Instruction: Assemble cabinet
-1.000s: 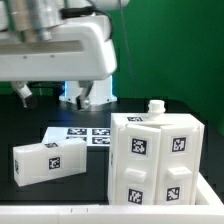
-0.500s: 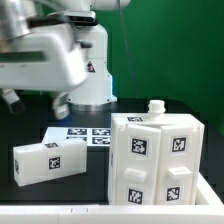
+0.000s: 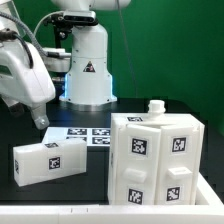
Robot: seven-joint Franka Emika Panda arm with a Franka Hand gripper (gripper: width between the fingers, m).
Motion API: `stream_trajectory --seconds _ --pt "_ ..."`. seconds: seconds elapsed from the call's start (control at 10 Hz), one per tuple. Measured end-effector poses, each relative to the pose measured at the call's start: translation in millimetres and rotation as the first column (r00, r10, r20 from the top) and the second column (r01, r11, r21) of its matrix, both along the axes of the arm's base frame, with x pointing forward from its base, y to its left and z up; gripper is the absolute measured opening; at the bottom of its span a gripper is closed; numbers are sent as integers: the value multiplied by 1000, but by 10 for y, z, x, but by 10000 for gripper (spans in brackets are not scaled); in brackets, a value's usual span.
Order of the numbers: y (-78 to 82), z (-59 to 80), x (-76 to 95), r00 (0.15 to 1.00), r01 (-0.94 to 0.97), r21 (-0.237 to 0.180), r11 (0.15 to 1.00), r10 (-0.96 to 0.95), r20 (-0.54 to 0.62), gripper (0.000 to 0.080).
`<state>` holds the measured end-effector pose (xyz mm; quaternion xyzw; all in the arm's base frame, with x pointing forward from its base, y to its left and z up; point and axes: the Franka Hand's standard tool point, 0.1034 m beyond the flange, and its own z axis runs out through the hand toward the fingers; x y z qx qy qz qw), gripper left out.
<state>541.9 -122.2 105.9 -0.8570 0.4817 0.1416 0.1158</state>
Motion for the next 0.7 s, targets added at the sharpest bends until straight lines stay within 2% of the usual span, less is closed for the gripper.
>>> stream_trajectory --seconds 0.1,0.2,0.3,0.4,0.5,0.7 --pt "-74 -82 -27 1000 18 18 1000 -17 -15 796" --pt "-169 -215 -63 997 54 61 997 -50 -62 796" --pt "-201 -317 -81 989 90 137 986 -72 -131 796" --pt "-217 -393 -71 979 128 194 973 -92 -183 796" --pt "-187 -473 -93 965 175 232 957 -121 -231 796" --pt "-28 -403 -148 929 205 302 931 -87 -360 796"
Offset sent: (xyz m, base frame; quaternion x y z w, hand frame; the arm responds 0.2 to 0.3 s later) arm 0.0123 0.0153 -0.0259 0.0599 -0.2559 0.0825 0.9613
